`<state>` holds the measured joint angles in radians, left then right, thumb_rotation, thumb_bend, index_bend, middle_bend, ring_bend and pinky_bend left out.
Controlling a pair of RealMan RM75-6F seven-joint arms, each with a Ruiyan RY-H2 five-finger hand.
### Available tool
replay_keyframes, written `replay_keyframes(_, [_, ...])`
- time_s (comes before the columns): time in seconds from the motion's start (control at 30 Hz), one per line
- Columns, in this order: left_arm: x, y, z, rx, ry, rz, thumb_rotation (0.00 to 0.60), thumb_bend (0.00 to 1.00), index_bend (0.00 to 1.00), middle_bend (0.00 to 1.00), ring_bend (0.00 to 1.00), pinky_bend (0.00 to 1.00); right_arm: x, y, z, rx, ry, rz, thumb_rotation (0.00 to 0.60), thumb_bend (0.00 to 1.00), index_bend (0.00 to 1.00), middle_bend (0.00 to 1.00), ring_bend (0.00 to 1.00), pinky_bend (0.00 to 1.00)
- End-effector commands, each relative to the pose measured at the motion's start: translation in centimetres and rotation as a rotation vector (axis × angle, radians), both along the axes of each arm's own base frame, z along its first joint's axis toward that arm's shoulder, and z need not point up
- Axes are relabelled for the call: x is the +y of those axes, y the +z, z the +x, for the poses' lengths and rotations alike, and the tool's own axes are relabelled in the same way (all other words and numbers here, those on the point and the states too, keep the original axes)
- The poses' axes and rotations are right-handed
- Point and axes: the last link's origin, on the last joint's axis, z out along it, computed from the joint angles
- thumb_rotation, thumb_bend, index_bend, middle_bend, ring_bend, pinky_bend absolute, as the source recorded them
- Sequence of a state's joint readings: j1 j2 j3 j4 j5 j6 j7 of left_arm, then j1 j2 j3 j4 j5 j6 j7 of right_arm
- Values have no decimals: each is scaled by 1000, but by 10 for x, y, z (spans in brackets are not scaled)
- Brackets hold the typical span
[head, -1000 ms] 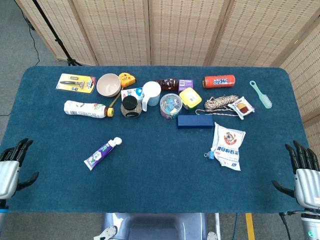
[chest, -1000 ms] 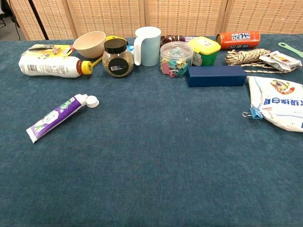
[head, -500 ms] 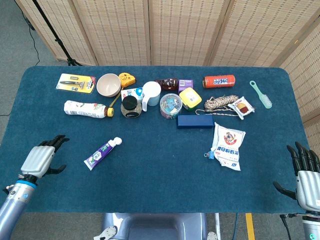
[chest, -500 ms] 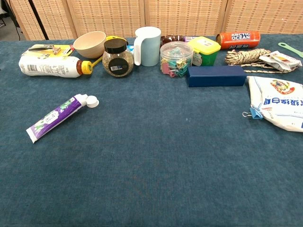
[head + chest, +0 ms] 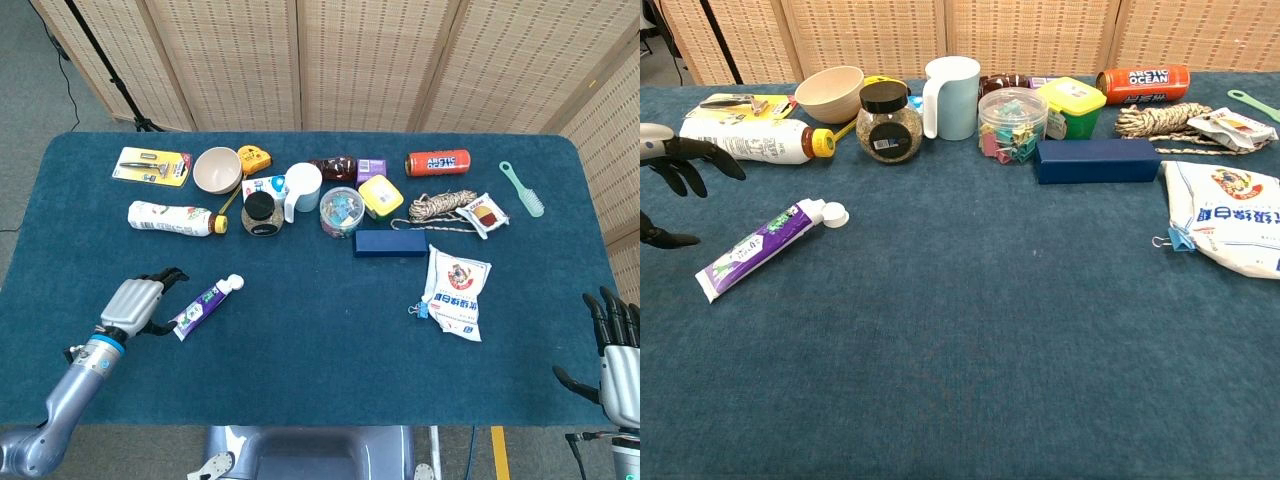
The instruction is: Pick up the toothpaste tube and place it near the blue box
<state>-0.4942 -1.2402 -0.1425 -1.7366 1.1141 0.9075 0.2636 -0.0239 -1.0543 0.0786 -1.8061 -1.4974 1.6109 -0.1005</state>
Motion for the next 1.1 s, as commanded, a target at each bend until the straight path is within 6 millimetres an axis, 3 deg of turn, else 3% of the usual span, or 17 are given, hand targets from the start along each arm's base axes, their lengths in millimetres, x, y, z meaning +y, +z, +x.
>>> replay_keyframes(0.03, [3,-14,10,-6,-18,-35,600,242,227,194,290,265,1,1,0,1,-3,-2,600,0,48,0,0,8])
replay_keyframes(0.53, [-17,-28,35,-28,-101,-134,600,243,231,209,296,269,4,4,-3,2,-12,-12,600,0,48,0,0,10])
replay_keyframes(0.67, [-21,-30,38,-31,-108,-150,600,243,145,195,281,270,4,4,-3,1,-12,-13,600,0,48,0,0,14])
replay_keyframes(0.77, [-20,-28,36,-36,-97,-113,600,242,70,144,267,278,4,4,-3,1,-12,-12,600,0,48,0,0,15])
replay_keyframes(1.1, [7,-29,22,-48,7,-77,600,243,59,135,257,288,6,4,-3,2,-21,-14,600,0,48,0,0,17])
